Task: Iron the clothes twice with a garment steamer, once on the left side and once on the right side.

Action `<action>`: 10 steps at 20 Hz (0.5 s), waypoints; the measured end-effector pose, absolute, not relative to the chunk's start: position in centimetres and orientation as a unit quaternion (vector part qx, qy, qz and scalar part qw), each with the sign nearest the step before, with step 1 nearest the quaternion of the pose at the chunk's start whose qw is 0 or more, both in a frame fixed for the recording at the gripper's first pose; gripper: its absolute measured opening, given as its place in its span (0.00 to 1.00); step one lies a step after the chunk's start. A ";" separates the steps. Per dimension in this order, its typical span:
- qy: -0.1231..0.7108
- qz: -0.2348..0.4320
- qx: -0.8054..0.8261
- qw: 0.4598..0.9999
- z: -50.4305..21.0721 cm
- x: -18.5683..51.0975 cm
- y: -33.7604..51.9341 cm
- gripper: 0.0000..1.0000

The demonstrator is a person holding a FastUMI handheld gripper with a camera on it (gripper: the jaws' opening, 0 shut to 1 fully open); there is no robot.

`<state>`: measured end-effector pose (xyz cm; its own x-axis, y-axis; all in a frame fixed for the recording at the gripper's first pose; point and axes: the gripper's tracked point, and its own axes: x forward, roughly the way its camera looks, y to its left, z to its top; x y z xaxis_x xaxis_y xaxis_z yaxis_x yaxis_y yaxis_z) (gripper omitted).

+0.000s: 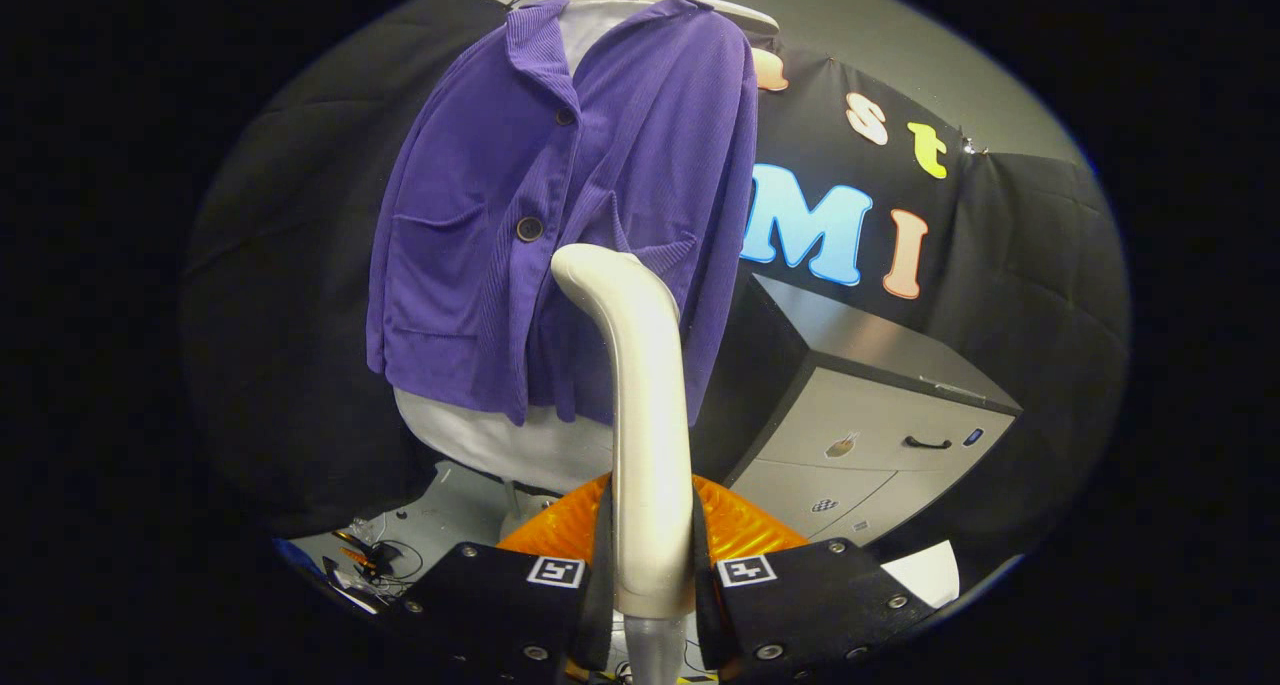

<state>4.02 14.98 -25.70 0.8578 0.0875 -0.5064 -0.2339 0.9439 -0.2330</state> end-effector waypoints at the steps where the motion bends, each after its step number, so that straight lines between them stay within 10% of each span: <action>1: 0.262 0.085 -0.146 0.950 -26.7 3.8 15.0 0.34; 10: 0.323 0.095 -0.141 0.931 -30.8 2.0 14.1 0.34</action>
<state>2.00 14.06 -30.84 0.7739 0.0859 -0.6275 -0.2674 0.9425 -0.2007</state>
